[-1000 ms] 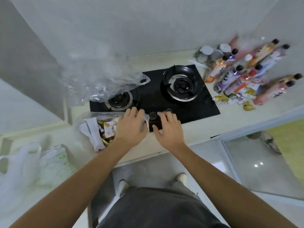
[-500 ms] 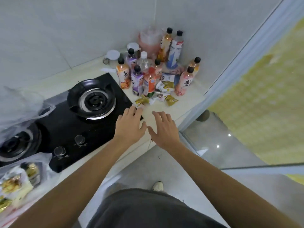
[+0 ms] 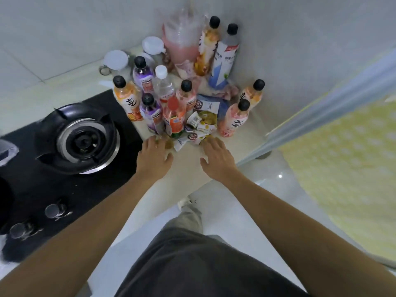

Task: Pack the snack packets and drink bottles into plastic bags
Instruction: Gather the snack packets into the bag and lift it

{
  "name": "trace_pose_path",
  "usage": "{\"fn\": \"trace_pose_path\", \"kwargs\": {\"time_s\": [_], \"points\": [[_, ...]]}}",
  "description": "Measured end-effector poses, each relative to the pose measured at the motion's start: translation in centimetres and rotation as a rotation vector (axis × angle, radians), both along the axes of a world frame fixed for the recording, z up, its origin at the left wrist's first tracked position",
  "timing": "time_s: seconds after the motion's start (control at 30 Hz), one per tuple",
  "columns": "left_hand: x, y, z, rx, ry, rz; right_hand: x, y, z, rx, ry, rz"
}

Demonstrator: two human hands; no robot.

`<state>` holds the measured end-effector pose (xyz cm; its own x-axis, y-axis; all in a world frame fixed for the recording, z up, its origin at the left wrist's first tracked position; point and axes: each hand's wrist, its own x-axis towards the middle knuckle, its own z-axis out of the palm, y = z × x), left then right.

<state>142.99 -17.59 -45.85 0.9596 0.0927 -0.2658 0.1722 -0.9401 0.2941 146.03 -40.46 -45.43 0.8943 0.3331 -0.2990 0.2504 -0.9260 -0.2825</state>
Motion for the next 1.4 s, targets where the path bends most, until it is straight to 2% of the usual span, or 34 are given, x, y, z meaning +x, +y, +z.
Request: {"fn": "trace_pose_path", "kwargs": {"time_s": [0.13, 0.27, 0.4, 0.53, 0.7, 1.1, 1.4], "points": [[1.4, 0.4, -1.9, 0.035, 0.085, 0.014, 2.5, 0.0, -2.0, -0.041, 0.123, 0.005], [1.2, 0.0, -2.3, 0.145, 0.079, -0.04, 1.8, -0.8, -3.3, -0.075, 0.016, 0.048], [0.8, -1.2, -2.7, 0.149, 0.091, -0.062, 1.7, -1.8, -4.0, -0.085, -0.08, 0.083], [0.0, -2.6, -2.4, 0.097, 0.098, -0.001, 2.9, -2.1, -4.0, -0.019, -0.033, 0.083], [-1.6, -4.4, -1.0, 0.082, 0.003, 0.091, 3.5, -2.7, -4.2, 0.105, 0.013, 0.097], [-7.1, -7.1, 3.5, 0.138, -0.104, 0.513, 1.7, 0.9, -0.4, 0.478, -0.082, 0.44], [-19.5, -4.0, 7.5, 0.183, -0.118, 0.896, -5.6, 11.0, 3.8, 0.6, -0.08, 0.793]]}}
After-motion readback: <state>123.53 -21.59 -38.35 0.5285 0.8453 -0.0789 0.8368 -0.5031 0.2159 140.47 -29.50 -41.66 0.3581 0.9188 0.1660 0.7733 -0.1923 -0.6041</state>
